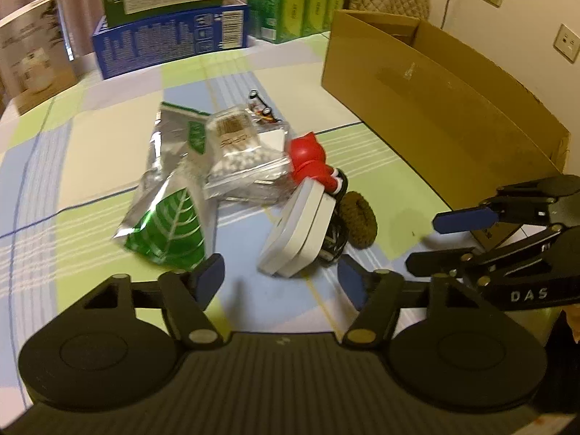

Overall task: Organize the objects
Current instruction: 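Grasp the white plug adapter with the left tool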

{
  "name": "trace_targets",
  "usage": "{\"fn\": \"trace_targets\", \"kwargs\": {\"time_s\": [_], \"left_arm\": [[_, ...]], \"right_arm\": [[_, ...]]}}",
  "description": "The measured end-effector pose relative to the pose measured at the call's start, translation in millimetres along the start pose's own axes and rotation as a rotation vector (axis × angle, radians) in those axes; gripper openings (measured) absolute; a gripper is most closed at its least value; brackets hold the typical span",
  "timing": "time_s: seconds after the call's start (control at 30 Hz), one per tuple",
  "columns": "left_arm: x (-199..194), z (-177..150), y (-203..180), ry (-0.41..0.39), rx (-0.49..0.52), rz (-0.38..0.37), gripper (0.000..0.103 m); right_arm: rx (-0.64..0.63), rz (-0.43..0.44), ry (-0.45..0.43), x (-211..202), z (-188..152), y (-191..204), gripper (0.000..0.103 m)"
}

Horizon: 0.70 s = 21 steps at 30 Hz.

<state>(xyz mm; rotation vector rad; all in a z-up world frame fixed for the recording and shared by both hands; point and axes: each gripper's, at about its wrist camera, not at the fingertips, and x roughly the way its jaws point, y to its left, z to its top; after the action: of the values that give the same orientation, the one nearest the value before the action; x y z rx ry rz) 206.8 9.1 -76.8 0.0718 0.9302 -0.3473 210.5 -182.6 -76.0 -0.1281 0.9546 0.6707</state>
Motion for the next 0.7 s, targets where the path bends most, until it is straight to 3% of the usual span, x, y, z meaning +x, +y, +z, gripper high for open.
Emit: {"fn": "trace_targets", "kwargs": {"time_s": [0.27, 0.4, 0.5, 0.7], "left_arm": [[17, 7, -2, -0.023, -0.001, -0.033, 0.034], [12, 2, 3, -0.022, -0.043, -0.01, 0.029], [-1, -4, 7, -0.015, -0.089, 0.054, 0.023], [-12, -11, 11, -0.001, -0.119, 0.124, 0.023]], "right_arm": [[0.015, 0.011, 0.013, 15, 4, -6, 0.051], [0.02, 0.022, 0.011, 19, 6, -6, 0.051], [0.019, 0.026, 0.007, 23, 9, -5, 0.051], [0.003, 0.015, -0.011, 32, 15, -2, 0.047]]}}
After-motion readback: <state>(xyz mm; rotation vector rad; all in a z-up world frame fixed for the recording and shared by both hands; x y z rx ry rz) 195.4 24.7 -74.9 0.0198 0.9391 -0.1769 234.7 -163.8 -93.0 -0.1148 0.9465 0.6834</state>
